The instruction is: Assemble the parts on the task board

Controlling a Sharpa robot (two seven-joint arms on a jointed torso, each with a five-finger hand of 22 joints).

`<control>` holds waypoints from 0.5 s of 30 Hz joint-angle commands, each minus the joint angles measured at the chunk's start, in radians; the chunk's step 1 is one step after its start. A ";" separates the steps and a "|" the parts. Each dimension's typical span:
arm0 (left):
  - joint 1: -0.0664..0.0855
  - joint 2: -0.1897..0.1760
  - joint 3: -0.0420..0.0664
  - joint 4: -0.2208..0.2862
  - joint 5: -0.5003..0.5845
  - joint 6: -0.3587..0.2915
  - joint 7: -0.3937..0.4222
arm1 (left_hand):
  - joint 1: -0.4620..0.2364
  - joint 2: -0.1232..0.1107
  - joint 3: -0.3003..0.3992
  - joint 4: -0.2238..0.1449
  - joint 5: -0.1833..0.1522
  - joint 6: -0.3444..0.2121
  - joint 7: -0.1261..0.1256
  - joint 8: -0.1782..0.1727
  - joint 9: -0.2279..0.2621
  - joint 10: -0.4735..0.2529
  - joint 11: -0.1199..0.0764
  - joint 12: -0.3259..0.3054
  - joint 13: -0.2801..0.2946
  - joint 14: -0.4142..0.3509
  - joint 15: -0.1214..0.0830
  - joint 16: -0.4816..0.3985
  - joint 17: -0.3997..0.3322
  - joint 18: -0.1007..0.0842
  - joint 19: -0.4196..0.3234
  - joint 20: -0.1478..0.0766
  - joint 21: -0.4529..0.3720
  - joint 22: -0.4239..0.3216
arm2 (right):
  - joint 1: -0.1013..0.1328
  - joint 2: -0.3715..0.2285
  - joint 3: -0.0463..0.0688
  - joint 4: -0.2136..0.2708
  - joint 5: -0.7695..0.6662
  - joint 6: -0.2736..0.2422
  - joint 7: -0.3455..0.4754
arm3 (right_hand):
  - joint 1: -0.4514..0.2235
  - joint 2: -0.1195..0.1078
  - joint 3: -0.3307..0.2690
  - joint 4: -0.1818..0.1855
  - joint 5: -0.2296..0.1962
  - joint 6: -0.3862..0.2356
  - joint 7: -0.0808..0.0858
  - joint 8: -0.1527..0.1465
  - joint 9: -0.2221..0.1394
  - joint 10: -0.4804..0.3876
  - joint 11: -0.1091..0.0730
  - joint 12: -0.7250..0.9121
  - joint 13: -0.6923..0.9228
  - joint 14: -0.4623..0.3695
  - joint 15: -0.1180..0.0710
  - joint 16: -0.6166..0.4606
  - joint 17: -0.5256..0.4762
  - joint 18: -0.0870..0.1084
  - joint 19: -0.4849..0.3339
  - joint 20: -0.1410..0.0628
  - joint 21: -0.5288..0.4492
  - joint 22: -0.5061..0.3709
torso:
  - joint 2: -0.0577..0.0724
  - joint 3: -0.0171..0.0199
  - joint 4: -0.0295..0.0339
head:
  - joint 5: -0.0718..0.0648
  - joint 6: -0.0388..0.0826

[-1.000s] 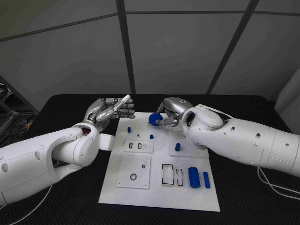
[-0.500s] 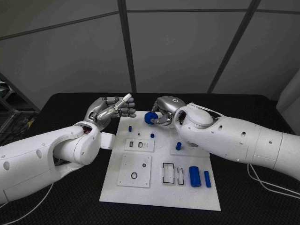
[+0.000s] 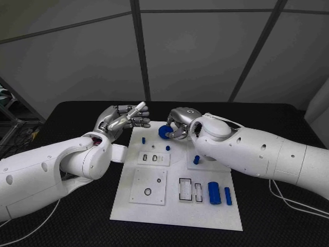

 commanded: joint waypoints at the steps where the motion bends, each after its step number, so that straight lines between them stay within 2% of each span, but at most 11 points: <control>1: 0.002 -0.001 0.001 0.003 -0.006 0.011 0.004 | -0.006 0.007 -0.007 -0.003 -0.004 -0.002 0.006 -0.007 -0.001 -0.002 0.009 -0.005 -0.001 -0.003 0.006 -0.008 0.002 0.010 -0.008 0.001 0.006 0.001 | 0.002 0.003 -0.001 -0.007 -0.009 0.026 0.005 | -0.004 -0.006 0.003 0.000 -0.011 0.002 0.002 -0.002 0.000 0.033 -0.003 -0.007 0.137 0.088 -0.002 0.003 0.180 -0.007 0.004 0.001 0.001 0.091 | 0.000 -0.0001 -0.0002 | -0.001 -0.001; 4: 0.002 -0.002 0.001 0.004 -0.006 0.011 0.004 | -0.006 0.007 -0.007 -0.003 -0.004 -0.002 0.006 -0.007 -0.001 -0.002 0.009 -0.005 -0.001 -0.003 0.006 -0.008 0.002 0.010 -0.008 0.001 0.006 0.001 | 0.002 0.007 -0.001 -0.014 -0.009 0.019 0.004 | -0.010 -0.013 -0.002 -0.003 -0.038 -0.033 0.010 -0.027 -0.003 0.025 0.005 -0.018 0.127 0.088 0.005 0.002 0.179 -0.006 0.001 0.005 -0.001 0.088 | 0.000 -0.0002 0.0000 | -0.001 -0.001; 6: 0.002 -0.002 0.001 0.004 -0.006 0.011 0.003 | -0.006 0.007 -0.007 -0.003 -0.004 -0.002 0.006 -0.007 -0.001 -0.002 0.009 -0.005 -0.001 -0.003 0.006 -0.008 0.002 0.010 -0.008 0.001 0.006 0.001 | 0.002 0.010 -0.001 -0.020 -0.007 0.017 0.004 | -0.014 -0.022 -0.012 -0.004 -0.083 -0.114 0.013 -0.076 -0.004 0.008 0.008 -0.041 0.104 0.088 0.010 0.002 0.179 -0.005 -0.004 0.010 -0.004 0.082 | 0.000 0.0002 -0.0003 | 0.001 -0.003; 8: 0.002 -0.002 0.001 0.004 -0.006 0.012 0.003 | -0.006 0.007 -0.007 -0.003 -0.004 -0.002 0.006 -0.007 -0.001 -0.002 0.009 -0.005 -0.001 -0.003 0.006 -0.008 0.002 0.010 -0.008 0.001 0.006 0.001 | 0.002 0.013 -0.002 -0.025 -0.003 0.018 0.006 | -0.023 -0.027 -0.025 0.003 -0.099 -0.186 0.012 -0.090 -0.006 0.001 0.008 -0.049 0.096 0.088 0.010 0.003 0.180 -0.004 -0.007 0.013 -0.006 0.078 | 0.000 0.0003 -0.0001 | 0.001 -0.003; 12: 0.002 -0.004 0.001 0.005 -0.006 0.011 0.002 | -0.006 0.007 -0.007 -0.003 -0.004 -0.002 0.006 -0.007 -0.001 -0.002 0.009 -0.005 -0.001 -0.003 0.006 -0.008 0.002 0.010 -0.008 0.001 0.006 0.001 | 0.002 0.016 -0.002 -0.030 0.006 0.027 0.010 | -0.044 -0.031 -0.051 0.026 -0.107 -0.187 0.015 -0.086 -0.003 -0.004 0.011 -0.055 0.090 0.088 0.013 0.002 0.180 -0.003 -0.010 0.015 -0.008 0.075 | 0.000 0.0003 -0.0008 | 0.002 -0.003; 15: 0.002 -0.004 0.001 0.004 -0.006 0.011 0.002 | -0.006 0.007 -0.007 -0.003 -0.004 -0.002 0.006 -0.007 -0.001 -0.002 0.009 -0.005 -0.001 -0.003 0.006 -0.008 0.002 0.010 -0.008 0.001 0.006 0.001 | 0.002 0.017 -0.002 -0.032 0.015 0.031 0.015 | -0.065 -0.026 -0.085 0.054 -0.078 -0.164 0.017 -0.083 0.001 -0.005 0.013 -0.054 0.091 0.088 0.015 0.002 0.181 -0.002 -0.011 0.018 -0.008 0.075 | 0.000 0.0002 -0.0010 | 0.002 -0.002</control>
